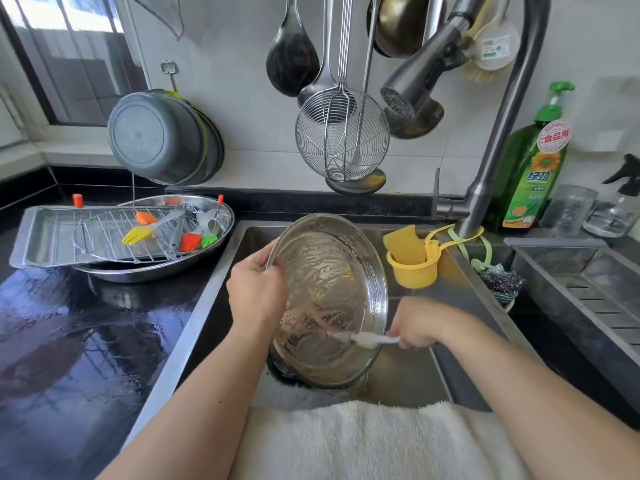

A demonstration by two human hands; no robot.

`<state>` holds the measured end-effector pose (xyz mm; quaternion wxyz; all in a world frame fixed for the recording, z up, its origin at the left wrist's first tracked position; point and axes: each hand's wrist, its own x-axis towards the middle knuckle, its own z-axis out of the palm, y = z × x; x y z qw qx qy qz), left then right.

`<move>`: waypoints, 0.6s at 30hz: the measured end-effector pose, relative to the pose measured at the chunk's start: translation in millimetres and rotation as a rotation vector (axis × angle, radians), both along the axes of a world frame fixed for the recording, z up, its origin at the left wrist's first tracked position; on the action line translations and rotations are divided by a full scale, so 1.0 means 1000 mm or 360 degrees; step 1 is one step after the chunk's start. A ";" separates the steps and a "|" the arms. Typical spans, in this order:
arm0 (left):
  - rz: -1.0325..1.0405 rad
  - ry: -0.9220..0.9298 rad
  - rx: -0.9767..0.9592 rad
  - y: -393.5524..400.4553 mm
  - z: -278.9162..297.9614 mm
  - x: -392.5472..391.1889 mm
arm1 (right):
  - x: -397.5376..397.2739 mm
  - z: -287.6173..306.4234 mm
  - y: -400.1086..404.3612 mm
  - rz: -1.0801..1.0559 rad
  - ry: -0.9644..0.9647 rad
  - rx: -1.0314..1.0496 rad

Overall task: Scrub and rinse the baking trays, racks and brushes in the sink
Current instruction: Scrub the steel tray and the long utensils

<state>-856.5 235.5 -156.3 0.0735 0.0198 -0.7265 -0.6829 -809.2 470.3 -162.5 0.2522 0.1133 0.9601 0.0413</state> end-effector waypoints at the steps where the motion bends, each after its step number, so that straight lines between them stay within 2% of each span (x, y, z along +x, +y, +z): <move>1: -0.0004 -0.0013 -0.0020 0.000 0.000 0.000 | -0.002 0.000 0.005 -0.0096 0.0208 0.0015; 3: -0.0029 -0.0025 -0.0026 0.003 0.002 0.001 | 0.000 0.004 0.015 -0.0289 0.0751 -0.0020; 5: -0.0047 -0.0033 -0.0002 0.005 0.003 0.003 | 0.000 0.006 0.016 -0.0309 0.0960 -0.0027; 7: -0.0053 -0.0032 -0.0016 0.005 0.003 0.004 | -0.001 0.009 0.011 -0.0327 0.0842 0.0015; 10: -0.0019 -0.0021 -0.0066 0.004 0.001 0.003 | 0.005 0.002 0.004 -0.0319 0.0298 0.0026; 12: -0.0018 -0.0045 -0.0123 0.003 0.002 0.004 | 0.005 0.005 0.006 -0.0350 0.0381 -0.0011; 15: -0.0080 -0.0075 -0.0175 0.005 0.004 0.006 | 0.004 0.014 0.013 -0.0453 0.0909 0.0054; 16: -0.0108 -0.0077 -0.0180 0.005 0.005 0.007 | 0.004 0.015 0.013 -0.0498 0.0957 0.0036; 18: -0.0138 -0.0081 -0.0214 0.006 0.005 0.008 | 0.005 0.015 0.011 -0.0556 0.0744 -0.0039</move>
